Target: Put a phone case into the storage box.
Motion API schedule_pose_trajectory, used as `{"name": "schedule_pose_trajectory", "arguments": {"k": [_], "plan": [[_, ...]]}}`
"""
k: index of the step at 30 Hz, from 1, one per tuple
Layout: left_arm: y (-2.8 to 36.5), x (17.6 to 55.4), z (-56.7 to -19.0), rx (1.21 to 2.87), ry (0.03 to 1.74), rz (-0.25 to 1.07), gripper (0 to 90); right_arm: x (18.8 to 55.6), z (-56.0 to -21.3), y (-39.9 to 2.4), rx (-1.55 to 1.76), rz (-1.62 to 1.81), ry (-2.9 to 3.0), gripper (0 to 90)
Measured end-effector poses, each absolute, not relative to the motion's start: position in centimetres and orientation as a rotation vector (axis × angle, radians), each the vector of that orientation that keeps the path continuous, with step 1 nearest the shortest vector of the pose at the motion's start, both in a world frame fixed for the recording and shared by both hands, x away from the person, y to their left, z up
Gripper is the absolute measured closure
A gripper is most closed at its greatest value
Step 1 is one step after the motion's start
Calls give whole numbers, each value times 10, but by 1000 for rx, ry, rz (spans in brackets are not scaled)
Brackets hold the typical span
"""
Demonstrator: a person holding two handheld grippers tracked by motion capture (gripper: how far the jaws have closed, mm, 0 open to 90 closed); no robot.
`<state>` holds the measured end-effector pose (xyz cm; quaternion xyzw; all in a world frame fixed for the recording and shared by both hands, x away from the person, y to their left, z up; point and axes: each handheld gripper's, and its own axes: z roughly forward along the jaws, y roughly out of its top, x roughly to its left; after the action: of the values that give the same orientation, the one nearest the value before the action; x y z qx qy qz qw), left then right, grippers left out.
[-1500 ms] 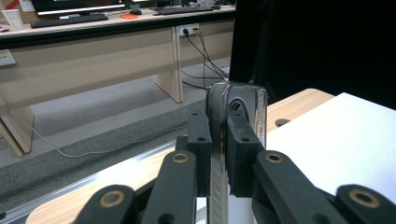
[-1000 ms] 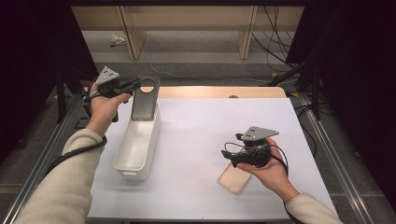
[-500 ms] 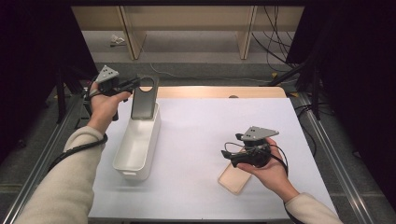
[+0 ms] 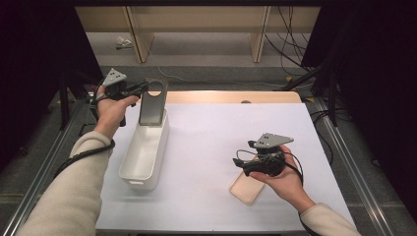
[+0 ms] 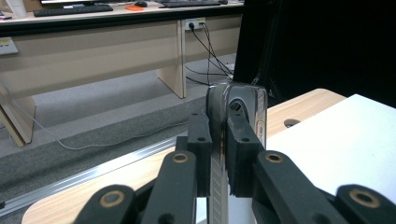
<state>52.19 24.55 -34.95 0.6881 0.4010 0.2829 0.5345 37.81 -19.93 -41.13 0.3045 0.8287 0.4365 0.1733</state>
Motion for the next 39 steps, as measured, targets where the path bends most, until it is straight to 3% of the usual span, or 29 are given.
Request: {"name": "schedule_pose_trajectory", "arguments": {"k": [39], "plan": [[244, 534, -365, 1649, 998, 644, 815, 379, -411, -199, 864, 1247, 2346, 190]]}}
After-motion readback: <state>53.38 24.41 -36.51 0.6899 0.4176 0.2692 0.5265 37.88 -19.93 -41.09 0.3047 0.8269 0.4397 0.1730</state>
